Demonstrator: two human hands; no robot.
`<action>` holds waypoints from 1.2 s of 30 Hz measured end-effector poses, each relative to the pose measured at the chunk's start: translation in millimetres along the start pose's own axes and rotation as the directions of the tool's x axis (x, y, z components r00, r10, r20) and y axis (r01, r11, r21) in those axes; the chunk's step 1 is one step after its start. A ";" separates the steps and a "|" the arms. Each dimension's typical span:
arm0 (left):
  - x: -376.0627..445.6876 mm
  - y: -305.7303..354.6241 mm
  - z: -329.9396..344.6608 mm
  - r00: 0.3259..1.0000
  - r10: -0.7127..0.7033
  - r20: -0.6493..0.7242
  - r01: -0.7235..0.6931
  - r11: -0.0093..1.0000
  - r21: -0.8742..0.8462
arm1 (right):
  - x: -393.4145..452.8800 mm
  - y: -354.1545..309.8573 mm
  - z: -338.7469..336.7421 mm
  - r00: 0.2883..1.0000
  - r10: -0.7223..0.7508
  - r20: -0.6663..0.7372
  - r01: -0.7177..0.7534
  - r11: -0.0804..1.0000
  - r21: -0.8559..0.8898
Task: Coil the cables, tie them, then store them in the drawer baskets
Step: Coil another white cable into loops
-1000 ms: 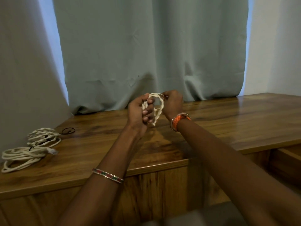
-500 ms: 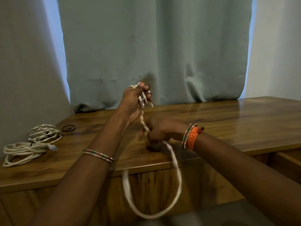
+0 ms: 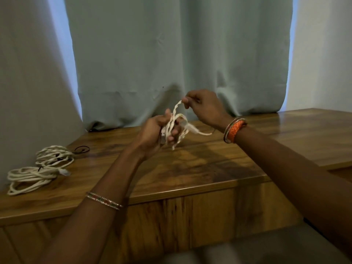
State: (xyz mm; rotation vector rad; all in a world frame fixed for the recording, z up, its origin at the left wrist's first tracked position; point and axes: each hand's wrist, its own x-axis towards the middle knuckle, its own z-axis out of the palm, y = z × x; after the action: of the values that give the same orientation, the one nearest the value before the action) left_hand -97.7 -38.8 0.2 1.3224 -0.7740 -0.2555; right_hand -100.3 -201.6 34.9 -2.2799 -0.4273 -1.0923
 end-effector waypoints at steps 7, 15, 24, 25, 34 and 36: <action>-10.6 17.5 23.9 0.987 0.102 0.121 -0.037 0.894 -0.447 | -38.9 19.9 58.8 0.975 0.009 0.221 0.073 0.929 -0.362; 14.3 -11.1 -20.1 0.894 0.279 -0.350 -0.201 0.949 0.244 | -74.4 -58.1 38.6 0.547 0.287 0.786 -0.454 0.891 -0.010; 9.1 -21.3 -33.6 0.986 0.125 -0.110 -0.044 0.832 0.553 | -28.0 -59.3 -16.6 0.946 0.026 0.322 0.086 0.940 -0.330; 7.6 -18.7 -29.2 0.988 0.092 -0.122 -0.021 0.873 0.488 | -23.4 -52.9 -16.3 0.968 -0.021 0.251 0.097 0.950 -0.297; -0.7 13.6 23.4 0.999 -0.020 -0.033 0.008 0.944 -0.329 | -4.8 -14.3 18.9 0.995 -0.003 0.100 -0.058 0.796 0.603; 0.9 17.1 21.5 0.999 -0.008 -0.032 -0.003 0.940 -0.341 | -8.7 -22.6 26.1 0.954 0.136 0.268 -0.298 0.540 0.787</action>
State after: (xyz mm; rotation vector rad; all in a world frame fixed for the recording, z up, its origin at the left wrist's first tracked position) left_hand -115.1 -51.4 17.4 0.9967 -0.6652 -0.3527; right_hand -101.3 -168.1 22.9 -1.4992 -0.5562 -0.3867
